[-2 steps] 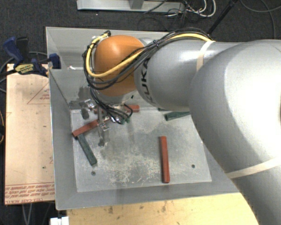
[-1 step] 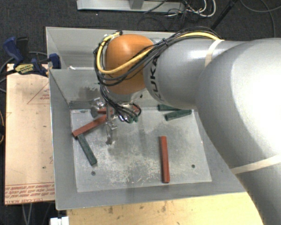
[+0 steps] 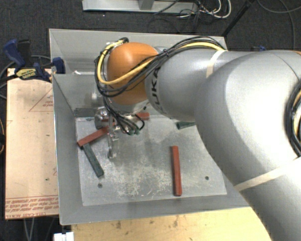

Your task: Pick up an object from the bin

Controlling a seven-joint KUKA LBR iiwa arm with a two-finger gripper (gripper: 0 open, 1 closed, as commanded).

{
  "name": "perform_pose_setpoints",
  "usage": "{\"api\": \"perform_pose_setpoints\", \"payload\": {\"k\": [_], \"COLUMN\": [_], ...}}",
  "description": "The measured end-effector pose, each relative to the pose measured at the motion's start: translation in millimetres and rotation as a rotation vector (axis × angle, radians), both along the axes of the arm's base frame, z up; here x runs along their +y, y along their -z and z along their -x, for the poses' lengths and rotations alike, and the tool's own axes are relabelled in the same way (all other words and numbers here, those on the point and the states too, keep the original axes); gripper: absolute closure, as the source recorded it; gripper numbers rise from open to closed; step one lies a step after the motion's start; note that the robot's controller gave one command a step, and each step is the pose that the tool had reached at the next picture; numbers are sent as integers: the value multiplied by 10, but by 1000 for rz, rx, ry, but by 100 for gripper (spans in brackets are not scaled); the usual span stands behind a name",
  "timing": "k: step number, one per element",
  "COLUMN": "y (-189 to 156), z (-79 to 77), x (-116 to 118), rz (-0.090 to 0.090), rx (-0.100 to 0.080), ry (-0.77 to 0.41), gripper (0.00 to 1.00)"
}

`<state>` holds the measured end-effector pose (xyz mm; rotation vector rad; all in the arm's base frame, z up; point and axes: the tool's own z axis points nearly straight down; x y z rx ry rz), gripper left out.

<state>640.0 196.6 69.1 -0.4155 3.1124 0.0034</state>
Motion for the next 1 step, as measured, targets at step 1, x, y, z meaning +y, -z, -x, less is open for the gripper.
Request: {"api": "perform_pose_setpoints", "payload": {"k": [1], "y": [-5], "z": [-7], "x": [4], "rz": [0], "rx": [-2], "ry": [1], "gripper": [0]}}
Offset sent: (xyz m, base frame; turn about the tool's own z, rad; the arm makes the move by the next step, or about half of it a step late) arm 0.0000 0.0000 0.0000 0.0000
